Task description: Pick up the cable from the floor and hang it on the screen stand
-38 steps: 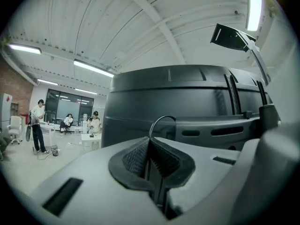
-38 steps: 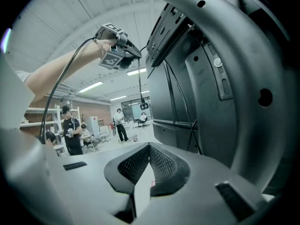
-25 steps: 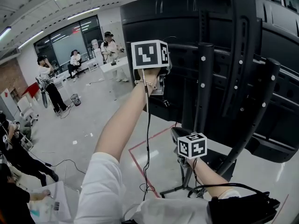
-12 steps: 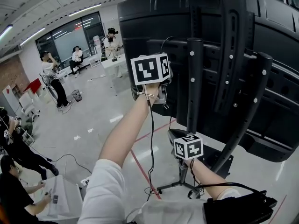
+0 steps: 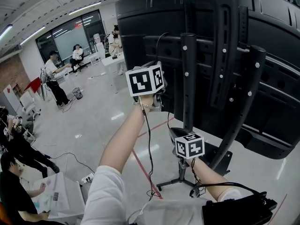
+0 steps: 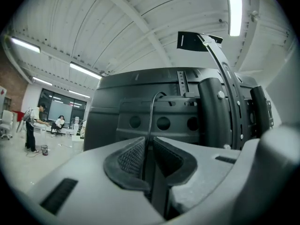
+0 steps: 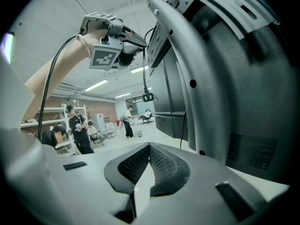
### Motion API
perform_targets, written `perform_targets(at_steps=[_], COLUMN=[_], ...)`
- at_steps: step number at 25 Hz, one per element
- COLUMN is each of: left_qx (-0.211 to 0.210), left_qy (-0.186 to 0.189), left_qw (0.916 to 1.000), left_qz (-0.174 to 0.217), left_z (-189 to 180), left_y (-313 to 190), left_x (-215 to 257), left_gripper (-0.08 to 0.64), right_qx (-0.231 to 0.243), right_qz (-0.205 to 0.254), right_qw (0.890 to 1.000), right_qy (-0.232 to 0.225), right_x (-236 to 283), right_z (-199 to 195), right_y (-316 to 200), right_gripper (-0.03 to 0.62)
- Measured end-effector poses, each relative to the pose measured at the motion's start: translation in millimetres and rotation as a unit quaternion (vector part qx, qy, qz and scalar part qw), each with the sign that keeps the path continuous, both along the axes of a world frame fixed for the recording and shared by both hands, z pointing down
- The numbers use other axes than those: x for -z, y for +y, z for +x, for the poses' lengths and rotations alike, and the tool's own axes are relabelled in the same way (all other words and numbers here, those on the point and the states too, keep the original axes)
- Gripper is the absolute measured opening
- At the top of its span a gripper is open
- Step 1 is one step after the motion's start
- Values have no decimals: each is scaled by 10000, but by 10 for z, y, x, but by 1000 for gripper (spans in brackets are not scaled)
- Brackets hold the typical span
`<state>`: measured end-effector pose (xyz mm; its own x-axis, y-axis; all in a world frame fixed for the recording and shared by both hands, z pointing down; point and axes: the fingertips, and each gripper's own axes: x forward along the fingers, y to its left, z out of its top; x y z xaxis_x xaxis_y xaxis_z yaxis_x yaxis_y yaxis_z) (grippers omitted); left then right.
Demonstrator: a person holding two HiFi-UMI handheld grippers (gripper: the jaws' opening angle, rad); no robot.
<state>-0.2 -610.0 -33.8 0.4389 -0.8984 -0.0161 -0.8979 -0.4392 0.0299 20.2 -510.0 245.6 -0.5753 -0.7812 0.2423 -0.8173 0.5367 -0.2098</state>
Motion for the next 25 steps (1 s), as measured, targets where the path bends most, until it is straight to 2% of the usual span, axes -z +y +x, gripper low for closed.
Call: perform_targets(at_steps=[7,12,19,25], left_qx=[24,230,505,688], left_qy=[126,73,-146,53], left_qw=[9989,9981,9947,9924], left_qz=[-453,-575,-880,-1020], left_z=[-148,-221,-200,-225], left_y=[143,361,796,1326], left_x=[-538,-860,-1539,-2118], left_gripper=[95,97,95,94], right_qx=[119,205,289,190], right_qz=[-73,-138,-192,-195], right_qw=[9998,9995,9990,9995], right_qy=[109,193,266,157], right_x=[-100,-178,-281,-372], right_z=[-4,22,120,268], right_y=[159,325,616,787], right_gripper=[17,17,17,17])
